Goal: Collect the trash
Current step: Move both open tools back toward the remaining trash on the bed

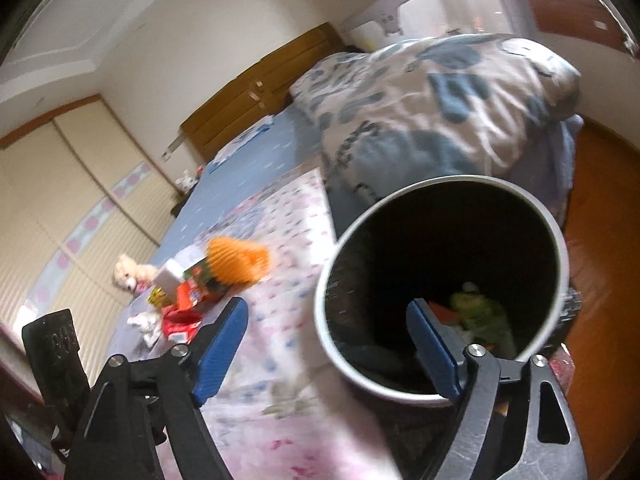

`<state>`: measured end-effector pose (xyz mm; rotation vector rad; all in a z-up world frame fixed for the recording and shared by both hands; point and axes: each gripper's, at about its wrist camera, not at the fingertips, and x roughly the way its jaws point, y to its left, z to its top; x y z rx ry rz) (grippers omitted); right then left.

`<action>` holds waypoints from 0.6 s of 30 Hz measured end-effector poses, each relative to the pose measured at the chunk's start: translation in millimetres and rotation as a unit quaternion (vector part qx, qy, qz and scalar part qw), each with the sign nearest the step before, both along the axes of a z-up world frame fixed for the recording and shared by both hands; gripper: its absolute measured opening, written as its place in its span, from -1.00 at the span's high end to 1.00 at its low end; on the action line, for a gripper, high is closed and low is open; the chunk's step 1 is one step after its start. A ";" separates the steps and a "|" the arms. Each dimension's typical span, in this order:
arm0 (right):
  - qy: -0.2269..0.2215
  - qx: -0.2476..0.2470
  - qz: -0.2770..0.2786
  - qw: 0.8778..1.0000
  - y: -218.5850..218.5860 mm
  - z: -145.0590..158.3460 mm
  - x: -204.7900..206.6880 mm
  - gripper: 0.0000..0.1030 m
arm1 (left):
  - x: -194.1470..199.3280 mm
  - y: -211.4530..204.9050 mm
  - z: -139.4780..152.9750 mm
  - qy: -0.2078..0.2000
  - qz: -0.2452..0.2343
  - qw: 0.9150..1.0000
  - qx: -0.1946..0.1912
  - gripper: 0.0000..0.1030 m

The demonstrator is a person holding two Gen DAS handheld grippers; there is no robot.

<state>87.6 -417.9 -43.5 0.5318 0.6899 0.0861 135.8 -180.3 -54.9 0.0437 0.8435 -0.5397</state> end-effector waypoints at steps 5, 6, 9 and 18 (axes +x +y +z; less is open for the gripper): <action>-0.001 -0.010 0.037 0.999 31.6 1.9 8.1 -0.68 | -3.7 32.5 -7.1 0.006 0.028 1.000 0.001 -0.30; -0.002 -0.011 0.044 0.999 38.0 2.2 9.4 -0.68 | -4.2 38.7 -7.9 0.007 0.035 0.999 0.001 -0.30; -0.002 -0.011 0.059 0.998 54.6 2.6 12.6 -0.69 | -5.8 55.5 -10.4 0.008 0.050 0.999 -0.002 -0.30; 0.002 -0.017 0.099 0.995 91.5 -2.6 22.6 -0.70 | -4.9 94.1 -14.5 0.015 0.104 0.994 -0.010 -0.34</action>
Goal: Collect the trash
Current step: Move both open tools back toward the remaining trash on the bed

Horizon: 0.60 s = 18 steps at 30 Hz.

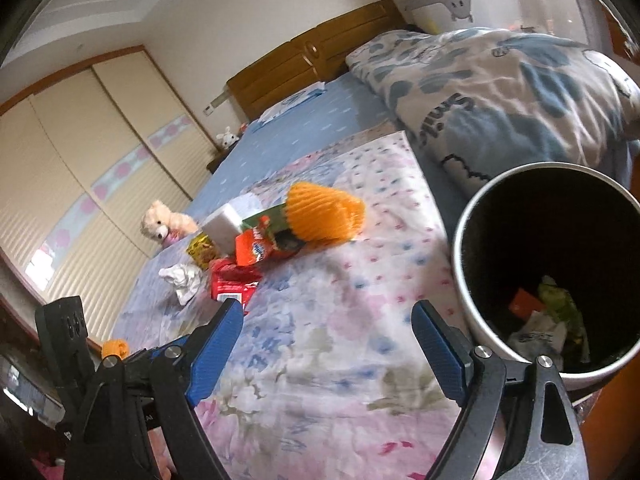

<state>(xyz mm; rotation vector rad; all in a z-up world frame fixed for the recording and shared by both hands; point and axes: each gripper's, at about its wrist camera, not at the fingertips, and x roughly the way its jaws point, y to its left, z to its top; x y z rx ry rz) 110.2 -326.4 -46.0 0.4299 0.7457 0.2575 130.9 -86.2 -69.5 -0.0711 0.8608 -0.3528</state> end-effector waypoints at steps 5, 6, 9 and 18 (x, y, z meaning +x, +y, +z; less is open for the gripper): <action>0.001 -0.007 0.018 1.000 15.0 -4.1 10.3 -0.71 | 8.5 11.7 -2.1 0.007 0.020 1.000 -0.002 -0.35; 0.000 -0.008 0.022 1.000 18.0 -4.8 13.2 -0.71 | 10.6 12.9 -2.2 0.008 0.023 1.000 -0.002 -0.35; -0.001 -0.014 0.031 0.999 24.3 -6.5 20.9 -0.71 | 17.8 15.0 -2.4 0.010 0.030 0.999 0.000 -0.36; 0.001 -0.033 0.040 0.999 35.1 -13.9 58.2 -0.71 | 48.2 22.1 -6.1 0.025 0.053 0.998 0.003 -0.37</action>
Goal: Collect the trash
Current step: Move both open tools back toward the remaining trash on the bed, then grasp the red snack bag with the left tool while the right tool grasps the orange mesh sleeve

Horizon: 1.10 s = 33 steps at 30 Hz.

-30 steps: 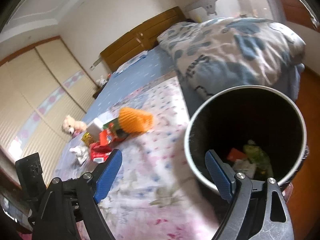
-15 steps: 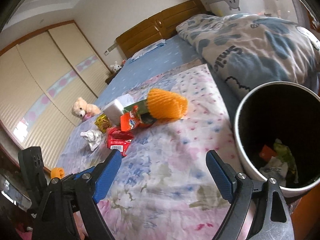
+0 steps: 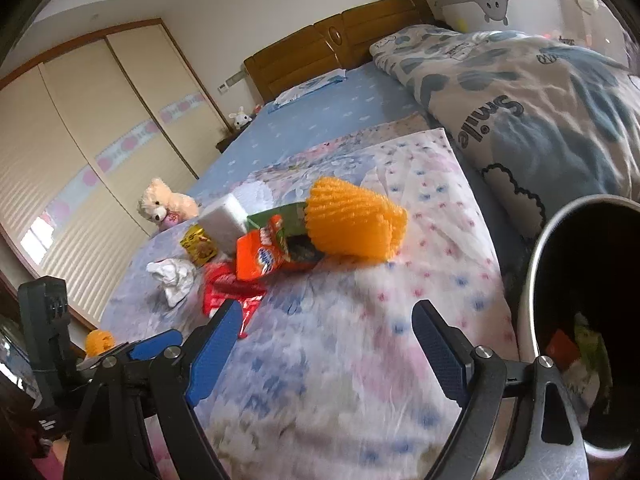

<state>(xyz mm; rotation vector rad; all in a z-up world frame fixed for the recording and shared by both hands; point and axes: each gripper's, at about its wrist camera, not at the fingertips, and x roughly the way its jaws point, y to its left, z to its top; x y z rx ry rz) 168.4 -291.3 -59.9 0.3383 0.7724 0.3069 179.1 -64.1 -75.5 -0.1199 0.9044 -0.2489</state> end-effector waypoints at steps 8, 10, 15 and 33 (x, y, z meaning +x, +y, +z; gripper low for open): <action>0.003 -0.021 0.014 1.000 7.9 -3.6 43.2 -0.71 | 23.2 2.2 4.1 0.000 0.006 1.000 0.003 -0.37; -0.001 -0.028 0.014 1.000 8.7 -3.9 52.0 -0.71 | 27.5 2.2 3.6 -0.001 0.006 1.000 0.007 -0.36; 0.008 -0.030 0.010 0.999 9.1 -11.9 72.0 -0.61 | 36.7 2.2 -5.0 0.007 0.007 1.000 0.005 -0.35; -0.007 0.010 0.006 1.000 -3.9 4.8 14.5 0.69 | 1.3 -2.1 2.0 -0.007 -0.027 0.999 -0.024 0.93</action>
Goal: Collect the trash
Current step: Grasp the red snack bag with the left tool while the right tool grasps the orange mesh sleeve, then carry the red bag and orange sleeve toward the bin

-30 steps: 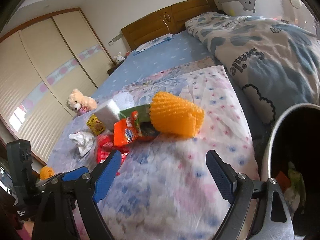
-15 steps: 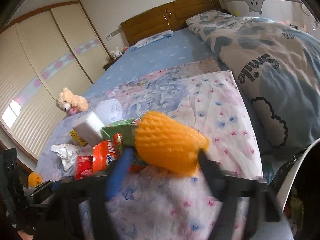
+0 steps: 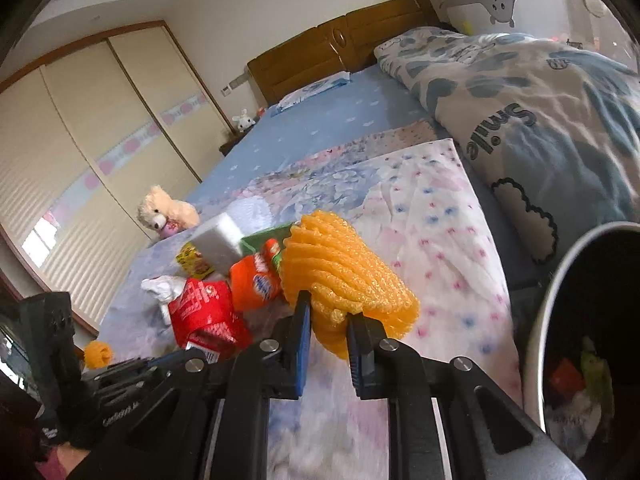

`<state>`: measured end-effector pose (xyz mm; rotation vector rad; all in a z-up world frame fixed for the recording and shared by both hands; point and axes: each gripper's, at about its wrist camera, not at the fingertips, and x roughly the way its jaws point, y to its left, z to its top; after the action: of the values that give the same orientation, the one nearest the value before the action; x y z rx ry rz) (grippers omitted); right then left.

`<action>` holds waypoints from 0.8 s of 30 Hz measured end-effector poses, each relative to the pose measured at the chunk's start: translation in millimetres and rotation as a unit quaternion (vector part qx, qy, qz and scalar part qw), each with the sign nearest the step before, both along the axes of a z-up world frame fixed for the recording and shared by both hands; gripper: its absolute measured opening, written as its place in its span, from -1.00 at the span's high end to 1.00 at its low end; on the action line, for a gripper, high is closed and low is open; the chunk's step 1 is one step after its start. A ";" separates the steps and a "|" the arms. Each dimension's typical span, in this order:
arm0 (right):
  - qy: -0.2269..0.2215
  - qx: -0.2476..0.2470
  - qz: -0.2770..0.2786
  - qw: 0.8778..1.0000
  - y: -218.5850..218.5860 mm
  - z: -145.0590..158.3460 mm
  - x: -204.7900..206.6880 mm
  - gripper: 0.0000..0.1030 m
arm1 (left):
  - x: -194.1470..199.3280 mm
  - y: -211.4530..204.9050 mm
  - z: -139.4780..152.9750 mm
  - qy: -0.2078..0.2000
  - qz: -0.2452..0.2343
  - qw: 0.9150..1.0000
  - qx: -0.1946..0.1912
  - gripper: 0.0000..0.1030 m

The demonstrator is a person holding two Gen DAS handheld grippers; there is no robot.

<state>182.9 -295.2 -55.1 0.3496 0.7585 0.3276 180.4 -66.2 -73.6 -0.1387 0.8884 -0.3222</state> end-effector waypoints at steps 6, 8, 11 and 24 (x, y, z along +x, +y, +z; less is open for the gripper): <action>-0.005 0.009 -0.008 1.000 -8.4 6.9 -32.5 0.69 | -16.8 -11.9 11.3 -0.012 -0.021 1.000 -0.008 0.93; -0.008 0.009 -0.009 1.000 -11.6 8.8 -40.6 0.69 | -22.6 -18.8 15.1 -0.016 -0.032 0.999 -0.011 0.93; -0.009 0.011 -0.015 1.000 -16.9 11.5 -55.3 0.69 | -30.0 -29.7 19.4 -0.021 -0.049 0.998 -0.011 0.93; -0.019 0.004 -0.061 0.998 -50.3 20.7 -104.3 0.69 | -51.6 -75.8 25.1 -0.028 -0.111 0.993 -0.011 0.93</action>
<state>78.5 -345.5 -34.4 0.3940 0.6950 0.2218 128.8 -142.0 -48.5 -0.0500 0.8458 -0.5400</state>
